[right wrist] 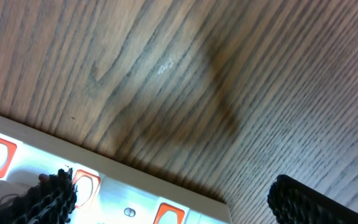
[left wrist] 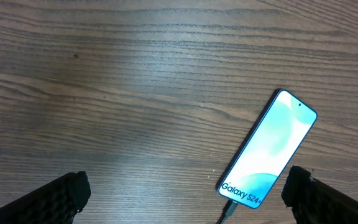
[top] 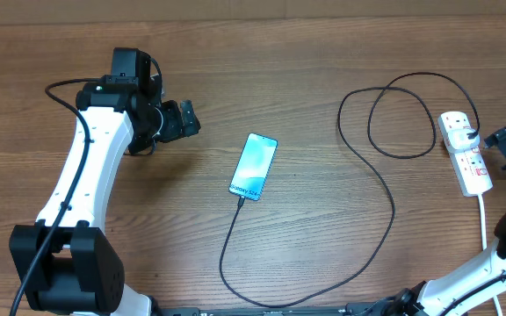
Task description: Plug charger to phone and switch on socket
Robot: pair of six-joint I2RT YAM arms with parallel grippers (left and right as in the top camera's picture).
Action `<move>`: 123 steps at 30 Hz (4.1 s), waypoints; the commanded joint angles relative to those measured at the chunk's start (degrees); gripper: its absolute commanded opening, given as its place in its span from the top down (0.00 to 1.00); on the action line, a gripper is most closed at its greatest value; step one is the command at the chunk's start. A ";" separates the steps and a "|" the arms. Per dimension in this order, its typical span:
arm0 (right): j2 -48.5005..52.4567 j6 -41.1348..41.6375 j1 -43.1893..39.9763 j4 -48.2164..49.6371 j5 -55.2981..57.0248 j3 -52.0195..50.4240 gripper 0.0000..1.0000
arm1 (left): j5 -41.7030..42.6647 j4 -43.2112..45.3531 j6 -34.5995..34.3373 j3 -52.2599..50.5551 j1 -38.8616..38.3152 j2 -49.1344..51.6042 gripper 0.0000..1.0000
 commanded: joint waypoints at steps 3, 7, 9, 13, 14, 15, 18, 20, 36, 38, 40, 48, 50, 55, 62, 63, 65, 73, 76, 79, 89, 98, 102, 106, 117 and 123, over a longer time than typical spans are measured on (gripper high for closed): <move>-0.15 -2.14 0.31 1.33 -0.07 -0.09 0.00 | -0.37 0.04 1.11 -0.15 0.33 -0.85 0.01; -0.15 -2.14 0.31 1.90 -0.07 -0.09 0.00 | -0.37 0.04 1.11 -0.15 0.33 -0.85 0.00; -0.13 -2.89 0.31 2.27 -0.09 -0.11 0.00 | -0.37 0.04 1.11 -0.15 0.33 -0.85 0.00; -0.13 -3.19 0.44 2.56 -0.17 -0.13 0.00 | -0.37 0.04 1.11 -0.15 0.33 -0.85 0.01; -0.13 -3.19 0.55 2.54 -0.20 -0.15 0.00 | -0.37 0.04 1.11 -0.15 0.33 -0.85 0.00; -0.13 -3.19 0.66 2.54 -0.33 -0.24 0.00 | -0.37 0.04 1.11 -0.15 0.33 -0.85 0.00; -0.11 -3.19 1.09 3.04 -0.31 -0.96 0.00 | -0.37 0.04 1.11 -0.15 0.33 -0.85 0.01; -0.07 -3.19 1.33 3.72 -0.26 -1.62 0.00 | -0.37 0.04 1.11 -0.15 0.33 -0.85 0.00; 1.90 -3.17 1.40 4.79 -0.02 -3.96 0.00 | -0.37 0.04 1.11 -0.15 0.33 -0.85 0.01; 2.10 -3.17 1.40 4.68 -0.02 -3.96 0.00 | -0.37 0.04 1.11 -0.15 0.33 -0.85 0.00; 2.16 -3.17 1.40 4.61 -0.04 -3.96 0.00 | -0.37 0.04 1.11 -0.15 0.33 -0.85 0.01; 2.16 -3.23 1.40 3.34 -0.07 -3.96 0.00 | -0.37 0.04 1.11 -0.15 0.33 -0.85 0.00; 2.16 -3.23 1.40 3.04 -0.09 -3.96 0.00 | -0.37 0.04 1.11 -0.15 0.33 -0.85 0.01; 2.16 -3.39 1.40 1.86 -0.11 -3.96 0.00 | -0.37 0.04 1.11 -0.15 0.33 -0.85 0.00; 2.16 -3.45 1.40 0.13 -0.37 -3.96 0.00 | -0.37 0.04 1.11 -0.15 0.33 -0.85 0.01; 2.16 -4.37 1.40 0.20 -1.79 -3.96 0.00 | -0.37 0.04 1.11 -0.15 0.33 -0.85 0.01; 2.16 -5.97 1.40 0.31 -5.07 -3.96 0.00 | -0.37 0.04 1.11 -0.15 0.33 -0.85 0.01; 2.21 -6.25 1.42 -0.04 -5.62 -4.17 0.00 | -0.37 0.04 1.11 -0.15 0.33 -0.85 0.01; 2.21 -6.25 1.55 -0.09 -5.60 -4.17 0.00 | -0.37 0.04 1.11 -0.15 0.33 -0.85 0.01; 2.21 -6.25 2.01 -0.28 -5.57 -4.17 0.00 | -0.37 0.04 1.11 -0.15 0.33 -0.85 0.00; 2.21 -6.25 2.47 -0.70 -4.52 -4.17 0.00 | -0.37 0.04 1.11 -0.15 0.33 -0.85 0.01; 2.21 -6.23 2.47 -1.84 -4.02 -4.17 0.00 | -0.37 0.04 1.11 -0.15 0.33 -0.85 0.00; 2.19 -6.19 2.47 -3.45 -1.92 -4.15 0.00 | -0.37 0.04 1.11 -0.15 0.33 -0.85 0.00; 1.44 -6.12 2.43 -5.57 -0.55 -3.50 0.00 | -0.37 0.04 1.11 -0.15 0.33 -0.85 0.01; -8.24 -6.60 2.43 -5.86 -3.50 -2.91 0.00 | -0.37 0.04 1.11 -0.15 0.33 -0.85 0.00; -8.48 -12.00 2.58 -7.34 -9.07 -4.50 0.00 | -0.37 0.04 1.11 -0.15 0.33 -0.85 0.00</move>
